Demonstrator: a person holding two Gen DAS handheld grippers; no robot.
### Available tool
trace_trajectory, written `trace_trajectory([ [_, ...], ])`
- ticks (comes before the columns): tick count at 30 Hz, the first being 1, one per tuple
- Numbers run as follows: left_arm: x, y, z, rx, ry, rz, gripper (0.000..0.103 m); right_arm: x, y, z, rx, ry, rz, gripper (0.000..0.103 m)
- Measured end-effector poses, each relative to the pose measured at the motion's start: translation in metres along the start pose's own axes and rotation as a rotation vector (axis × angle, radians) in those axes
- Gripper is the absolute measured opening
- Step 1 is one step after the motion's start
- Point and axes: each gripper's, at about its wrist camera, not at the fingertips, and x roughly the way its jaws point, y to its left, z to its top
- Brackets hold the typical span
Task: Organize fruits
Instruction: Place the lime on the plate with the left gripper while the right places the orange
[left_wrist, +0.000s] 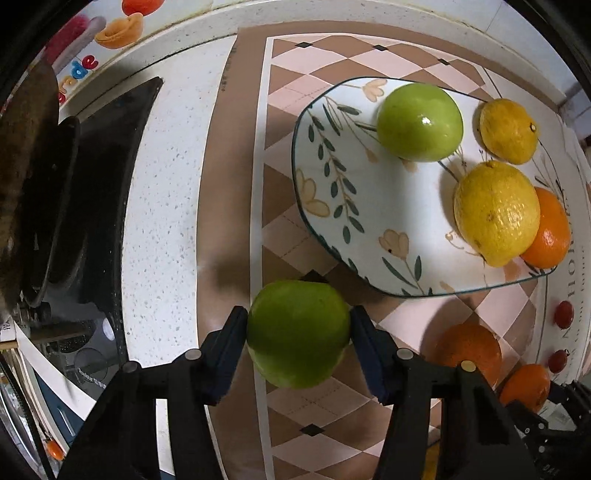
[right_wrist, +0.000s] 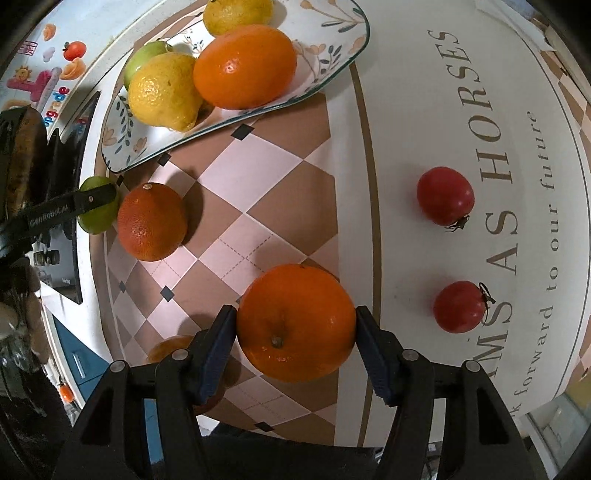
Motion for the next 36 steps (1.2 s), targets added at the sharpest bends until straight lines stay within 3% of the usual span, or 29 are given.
trace_trajectory([
  [9, -0.016, -0.018, -0.075, -0.008, 0.022, -0.082, 0.054, 0.002, 0.004, 0.003, -0.027, 0.009, -0.031, 0.068],
  [14, -0.007, -0.024, -0.090, -0.033, 0.024, -0.080, 0.054, 0.004, 0.016, 0.001, -0.077, -0.017, -0.073, 0.067],
  [17, -0.011, -0.021, -0.088, -0.060, 0.024, -0.105, 0.054, -0.003, 0.018, 0.001, -0.075, -0.035, -0.054, 0.066],
  [24, -0.077, -0.012, -0.052, -0.080, -0.092, -0.170, 0.054, -0.070, 0.017, 0.035, -0.031, -0.170, 0.053, 0.066],
  [29, -0.102, 0.001, 0.011, -0.082, -0.162, -0.170, 0.054, -0.096, 0.018, 0.092, -0.002, -0.251, 0.054, 0.066],
  [32, -0.090, -0.006, 0.040, -0.083, -0.153, -0.133, 0.054, -0.089, 0.018, 0.132, 0.009, -0.254, 0.017, 0.066],
  [36, -0.070, -0.007, 0.061, -0.092, -0.082, -0.134, 0.054, -0.071, 0.017, 0.165, 0.004, -0.227, -0.029, 0.066],
])
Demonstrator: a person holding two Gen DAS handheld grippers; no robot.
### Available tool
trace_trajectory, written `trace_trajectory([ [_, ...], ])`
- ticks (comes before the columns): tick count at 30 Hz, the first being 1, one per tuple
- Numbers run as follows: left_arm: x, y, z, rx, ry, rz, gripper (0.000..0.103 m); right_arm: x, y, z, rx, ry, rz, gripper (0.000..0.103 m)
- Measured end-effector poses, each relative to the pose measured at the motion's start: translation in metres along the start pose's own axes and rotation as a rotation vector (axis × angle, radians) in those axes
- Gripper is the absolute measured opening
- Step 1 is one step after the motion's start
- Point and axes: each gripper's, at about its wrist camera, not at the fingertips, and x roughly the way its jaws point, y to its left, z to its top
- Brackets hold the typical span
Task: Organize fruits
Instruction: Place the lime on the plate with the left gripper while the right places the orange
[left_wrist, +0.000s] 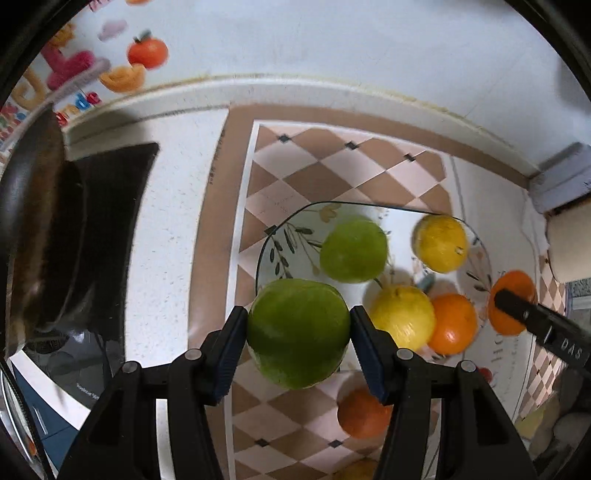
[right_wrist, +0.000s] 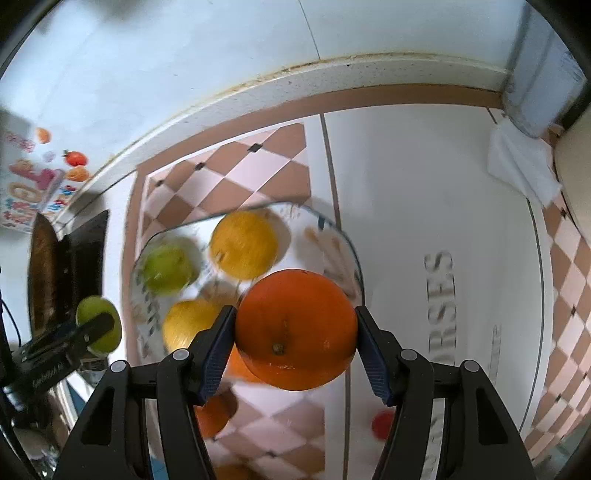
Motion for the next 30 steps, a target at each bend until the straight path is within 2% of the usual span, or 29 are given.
trace_trajectory([
  [5, 0.029, 0.000, 0.006, -0.015, 0.065, 0.004, 0.054, 0.022, 0.000, 0.016, -0.025, 0.030, -0.034, 0.066],
  [14, 0.054, 0.005, 0.008, -0.040, 0.132, -0.006, 0.054, 0.035, -0.006, 0.023, -0.015, 0.077, -0.032, 0.067],
  [15, 0.054, 0.006, 0.008, -0.044, 0.129, -0.011, 0.055, 0.035, -0.007, 0.023, -0.012, 0.083, -0.030, 0.069],
  [16, 0.053, 0.007, 0.009, -0.048, 0.123, -0.015, 0.056, 0.034, -0.008, 0.024, -0.009, 0.084, -0.024, 0.079],
  [17, 0.052, 0.008, 0.010, -0.052, 0.116, -0.015, 0.061, 0.032, -0.009, 0.023, -0.004, 0.079, -0.022, 0.083],
  [18, 0.050, 0.008, 0.011, -0.054, 0.109, -0.012, 0.073, 0.029, -0.009, 0.023, -0.004, 0.073, -0.028, 0.087],
  [20, 0.047, 0.009, 0.015, -0.048, 0.092, -0.005, 0.092, 0.024, -0.008, 0.021, -0.003, 0.069, -0.027, 0.087],
  [22, 0.041, 0.010, 0.017, -0.043, 0.078, 0.005, 0.093, 0.018, -0.005, 0.017, -0.010, 0.061, -0.044, 0.095],
  [30, 0.018, 0.012, 0.000, -0.021, 0.036, 0.013, 0.094, -0.018, 0.012, -0.015, -0.101, -0.035, -0.161, 0.095],
])
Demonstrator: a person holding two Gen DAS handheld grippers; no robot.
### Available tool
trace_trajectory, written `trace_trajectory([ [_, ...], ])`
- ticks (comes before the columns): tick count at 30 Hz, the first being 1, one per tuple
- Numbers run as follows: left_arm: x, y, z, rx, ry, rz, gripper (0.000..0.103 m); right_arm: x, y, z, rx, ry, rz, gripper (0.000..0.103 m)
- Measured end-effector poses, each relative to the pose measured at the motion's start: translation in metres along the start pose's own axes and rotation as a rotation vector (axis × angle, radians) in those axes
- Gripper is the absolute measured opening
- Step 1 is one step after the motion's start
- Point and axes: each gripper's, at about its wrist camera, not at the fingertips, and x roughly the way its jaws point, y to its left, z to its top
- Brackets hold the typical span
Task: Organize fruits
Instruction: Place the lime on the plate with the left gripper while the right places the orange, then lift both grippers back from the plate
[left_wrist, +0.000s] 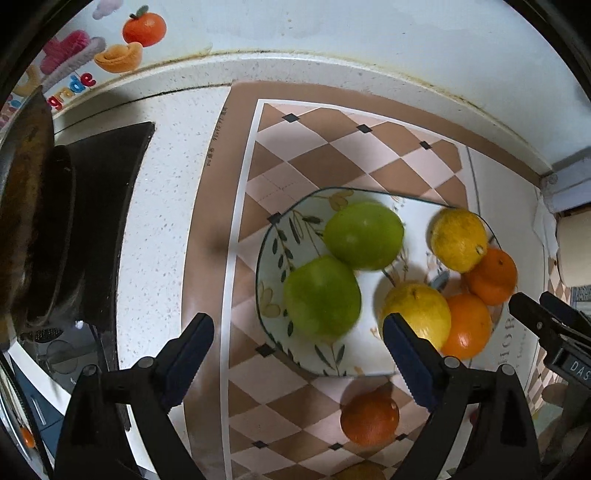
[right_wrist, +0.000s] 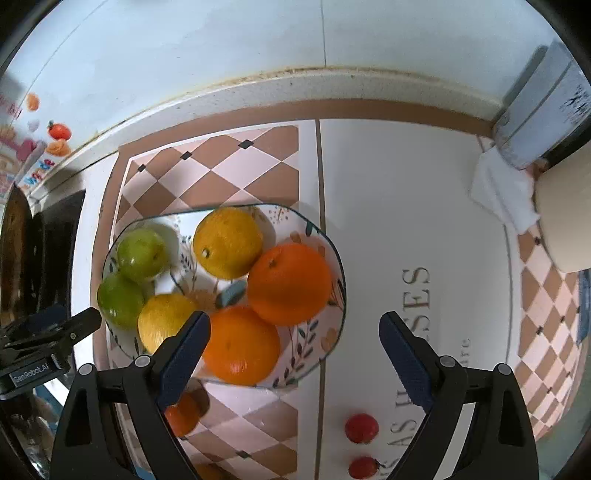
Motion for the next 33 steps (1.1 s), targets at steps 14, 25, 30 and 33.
trace_trajectory([
  [14, -0.062, -0.012, -0.059, 0.025, -0.170, 0.053, 0.094, -0.053, 0.004, -0.063, -0.015, -0.081, -0.035, 0.095],
  [25, -0.124, -0.029, -0.097, 0.066, -0.315, 0.042, 0.094, -0.126, -0.001, -0.102, -0.007, -0.214, -0.020, 0.095],
  [30, -0.147, -0.035, -0.120, 0.074, -0.366, 0.031, 0.094, -0.159, -0.001, -0.124, -0.014, -0.271, -0.011, 0.095],
  [33, -0.163, -0.039, -0.135, 0.084, -0.410, 0.035, 0.094, -0.177, 0.000, -0.138, -0.022, -0.305, -0.007, 0.095],
])
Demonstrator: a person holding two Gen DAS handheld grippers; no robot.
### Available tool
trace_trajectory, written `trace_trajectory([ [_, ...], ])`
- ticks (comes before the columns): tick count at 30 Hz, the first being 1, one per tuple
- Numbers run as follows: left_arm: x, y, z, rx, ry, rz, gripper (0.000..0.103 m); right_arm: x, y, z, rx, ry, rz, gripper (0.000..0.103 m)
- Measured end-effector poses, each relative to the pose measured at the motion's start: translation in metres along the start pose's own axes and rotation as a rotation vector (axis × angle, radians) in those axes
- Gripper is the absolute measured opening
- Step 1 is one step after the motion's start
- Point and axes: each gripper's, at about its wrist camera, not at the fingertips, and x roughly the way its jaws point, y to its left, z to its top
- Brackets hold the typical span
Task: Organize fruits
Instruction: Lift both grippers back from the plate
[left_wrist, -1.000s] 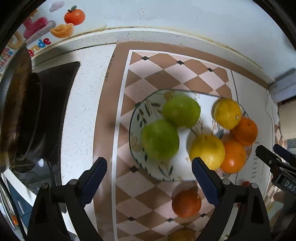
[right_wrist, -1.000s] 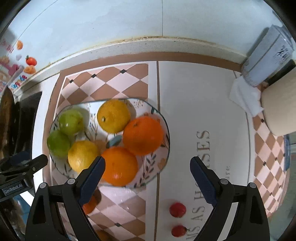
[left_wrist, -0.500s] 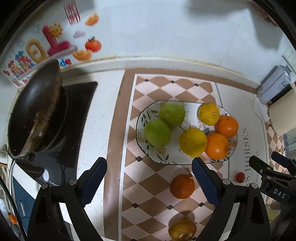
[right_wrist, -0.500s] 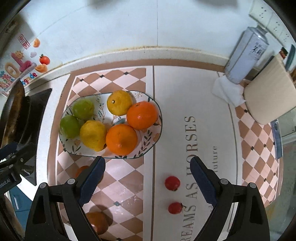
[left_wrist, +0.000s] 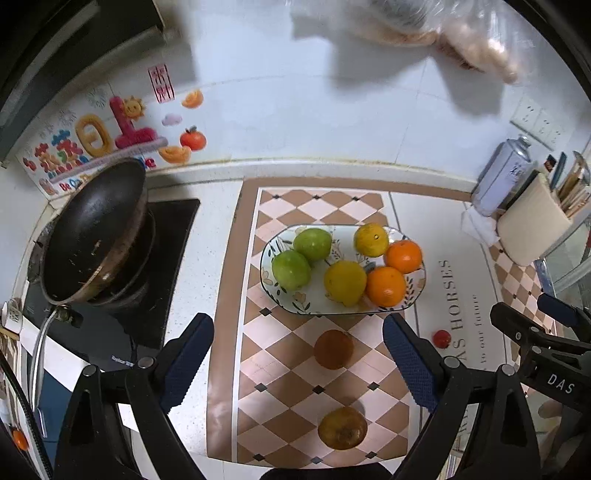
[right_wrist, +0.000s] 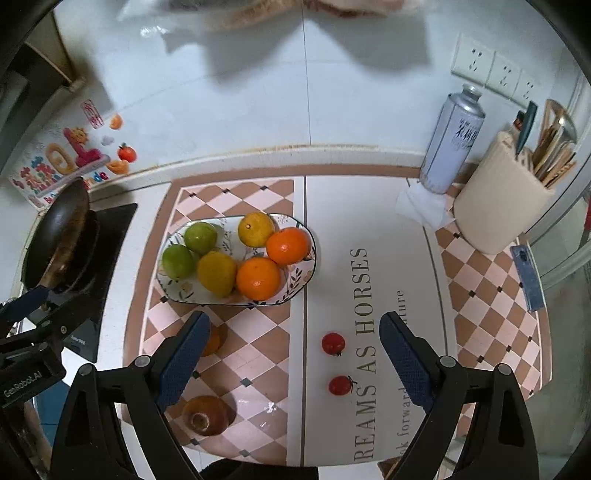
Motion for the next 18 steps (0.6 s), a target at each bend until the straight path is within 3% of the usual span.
trace_trajectory([
  [9, -0.049, -0.001, -0.016, -0.004, -0.093, -0.016, 0.094, -0.058, 0.004, -0.024, 0.002, -0.101, 0.026, 0.095],
  [18, -0.078, -0.003, -0.027, 0.006, -0.161, -0.015, 0.094, -0.085, 0.004, -0.040, 0.024, -0.144, 0.043, 0.095],
])
